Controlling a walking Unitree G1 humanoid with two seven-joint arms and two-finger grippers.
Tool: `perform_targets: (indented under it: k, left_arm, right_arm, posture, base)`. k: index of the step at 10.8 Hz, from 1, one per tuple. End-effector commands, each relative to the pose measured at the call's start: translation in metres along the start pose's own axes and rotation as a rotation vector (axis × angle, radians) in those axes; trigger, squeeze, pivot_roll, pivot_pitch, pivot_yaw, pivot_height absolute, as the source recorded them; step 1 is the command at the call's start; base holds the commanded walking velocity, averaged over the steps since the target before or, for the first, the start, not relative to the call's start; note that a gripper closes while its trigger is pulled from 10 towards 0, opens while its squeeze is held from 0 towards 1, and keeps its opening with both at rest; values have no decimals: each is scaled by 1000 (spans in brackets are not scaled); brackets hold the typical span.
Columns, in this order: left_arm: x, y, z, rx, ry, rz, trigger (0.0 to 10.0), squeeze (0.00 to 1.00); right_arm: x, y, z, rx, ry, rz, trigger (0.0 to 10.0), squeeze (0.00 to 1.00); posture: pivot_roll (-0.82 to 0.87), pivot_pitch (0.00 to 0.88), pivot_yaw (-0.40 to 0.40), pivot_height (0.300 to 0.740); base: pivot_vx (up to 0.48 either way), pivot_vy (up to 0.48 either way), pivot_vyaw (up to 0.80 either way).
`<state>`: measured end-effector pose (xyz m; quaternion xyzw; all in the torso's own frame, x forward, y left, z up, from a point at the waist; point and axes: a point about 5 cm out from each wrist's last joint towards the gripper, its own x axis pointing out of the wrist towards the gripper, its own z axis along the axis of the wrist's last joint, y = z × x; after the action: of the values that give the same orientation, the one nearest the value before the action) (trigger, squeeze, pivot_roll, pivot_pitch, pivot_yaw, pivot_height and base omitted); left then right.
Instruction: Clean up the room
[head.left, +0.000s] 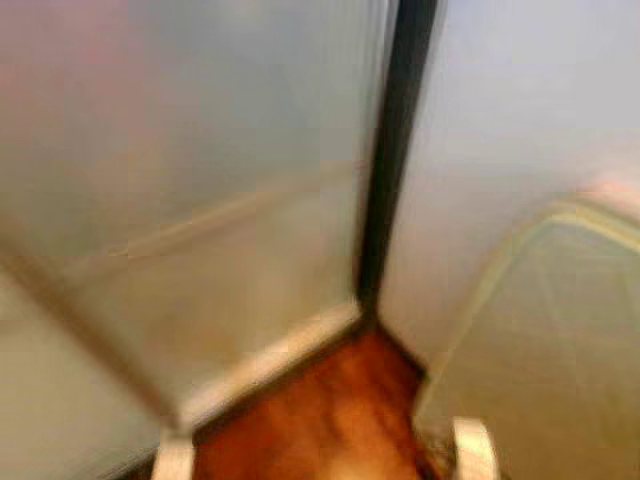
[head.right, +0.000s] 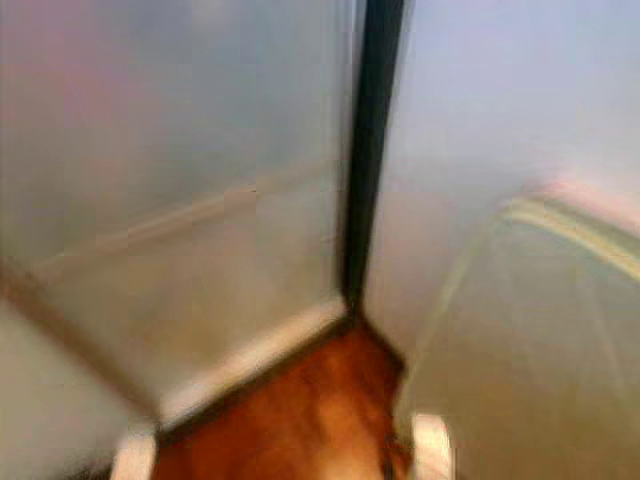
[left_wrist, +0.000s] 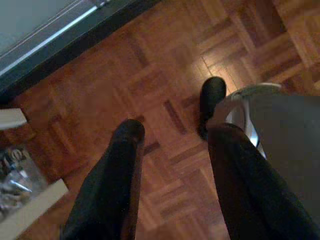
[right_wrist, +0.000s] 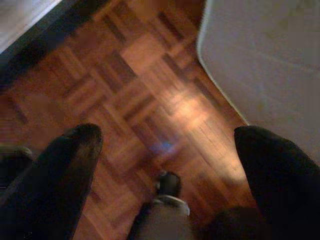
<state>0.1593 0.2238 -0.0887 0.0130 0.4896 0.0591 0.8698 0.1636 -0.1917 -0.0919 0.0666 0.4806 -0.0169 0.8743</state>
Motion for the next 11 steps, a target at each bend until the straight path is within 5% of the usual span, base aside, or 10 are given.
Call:
perform_targets:
  k: [1,5,11]
  left_arm:
    - [1,4,10,20,-26,7,10000,0]
    - [2,-1,12,-1,-31,0,10000,0]
    - [4,-19,28,102,-60,-79,10000,0]
  right_arm:
    - [1,4,3,1,-6,8,10000,0]
    - [1,0,7,-1,-12,-11,10000,0]
    - [0,-14,20,104,-61,-103,10000,0]
  posture:
    - [195,46,-28,740]
    - [178,49,-48,740]
    - [3,19,-1,740]
  base:
    - [0,0,0]
    - [0,0,0]
    - [0,0,0]
